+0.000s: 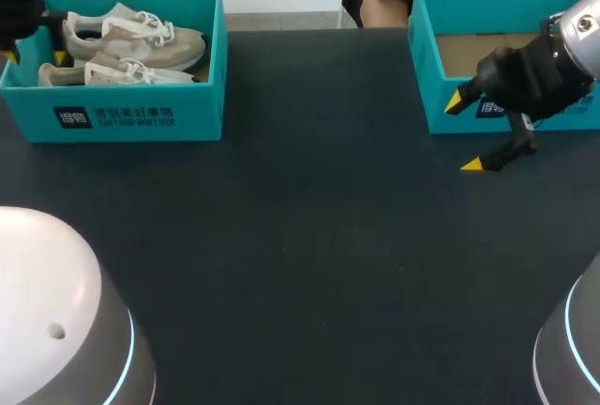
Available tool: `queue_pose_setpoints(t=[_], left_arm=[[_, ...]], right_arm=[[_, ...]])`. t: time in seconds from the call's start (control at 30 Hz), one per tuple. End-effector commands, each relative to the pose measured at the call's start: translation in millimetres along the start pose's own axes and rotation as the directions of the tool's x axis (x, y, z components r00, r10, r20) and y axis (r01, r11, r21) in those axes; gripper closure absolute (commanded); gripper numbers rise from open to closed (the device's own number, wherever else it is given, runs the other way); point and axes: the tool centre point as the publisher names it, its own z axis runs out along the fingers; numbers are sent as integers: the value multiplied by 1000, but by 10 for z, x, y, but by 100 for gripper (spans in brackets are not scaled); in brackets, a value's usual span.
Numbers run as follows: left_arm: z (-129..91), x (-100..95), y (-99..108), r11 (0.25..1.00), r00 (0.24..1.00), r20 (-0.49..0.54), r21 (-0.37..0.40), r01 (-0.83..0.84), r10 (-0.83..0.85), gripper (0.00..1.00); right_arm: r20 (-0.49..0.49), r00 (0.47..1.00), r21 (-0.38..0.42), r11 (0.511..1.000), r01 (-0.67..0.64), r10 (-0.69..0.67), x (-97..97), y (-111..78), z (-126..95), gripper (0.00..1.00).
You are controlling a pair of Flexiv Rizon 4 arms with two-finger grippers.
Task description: Take the shoe out of the shoebox, open the shoe tongue, remove and reinsert the insole, then place the shoe into the shoebox
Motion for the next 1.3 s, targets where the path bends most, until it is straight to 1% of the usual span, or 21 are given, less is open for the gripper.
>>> queue_pose_setpoints(t=[0.03, 0.1, 0.2, 0.27, 0.33, 0.43, 0.6, 0.73, 0.83, 0.87, 0.9, 0.93, 0.97, 1.17, 1.2, 1.3], left_arm=[[87, 34, -45, 1000, 1000, 16, -17, -19, 20, 30], [127, 32, -58, 999, 999, 14, -23, -34, 35, 28], [198, 12, -67, 998, 998, 13, -24, -57, 57, 28], [240, -4, -70, 997, 997, 24, -33, -69, 69, 32], [292, -33, -51, 997, 997, 29, -26, -73, 74, 37], [363, -87, -31, 996, 996, 23, -18, -87, 87, 40], [443, -93, -48, 995, 995, 17, -8, -100, 100, 43], [549, -87, -69, 994, 994, -9, -18, -110, 110, 44], [597, -71, -74, 994, 993, -25, -5, -113, 112, 55], [605, -64, -82, 993, 993, -35, -3, -116, 116, 63], [611, -59, -90, 993, 992, -42, -2, -120, 120, 71], [610, -51, -104, 992, 990, -49, -3, -130, 129, 84], [608, -46, -110, 992, 990, -52, -6, -130, 129, 100], [531, -4, -141, 980, 972, -131, -3, -198, 196, 100], [495, 9, -147, 979, 970, -136, -6, -206, 203, 100], [355, 42, -143, 973, 961, -152, 21, -228, 229, 100]], right_arm=[[0, 1000, 3, 1000, 0, 0, -5, 2, 13, 0], [0, 1000, 3, 1000, 0, 0, -5, 2, 13, 0], [0, 1000, 3, 1000, 0, 0, -5, 2, 13, 0], [0, 1000, 3, 1000, 0, 0, -5, 2, 13, 0], [0, 1000, 3, 1000, 0, 0, -5, 2, 13, 0], [0, 1000, 3, 1000, 0, 0, -5, 2, 13, 0], [0, 1000, 3, 1000, 0, 0, -5, 2, 13, 0], [0, 1000, 3, 1000, 0, 0, -5, 2, 13, 0], [0, 1000, 3, 1000, 0, 0, -5, 2, 13, 0], [0, 1000, 3, 1000, 0, 0, -5, 2, 13, 0], [0, 1000, 3, 1000, 0, 0, -5, 2, 13, 0], [0, 1000, 3, 1000, 0, 0, -5, 2, 13, 0], [0, 1000, 3, 1000, 0, 0, -5, 2, 13, 0], [0, 1000, 3, 1000, 0, 0, -5, 2, 13, 0], [0, 1000, 3, 1000, 0, 0, -5, 2, 13, 0], [0, 1000, 3, 1000, 0, 0, -5, 2, 13, 0]])
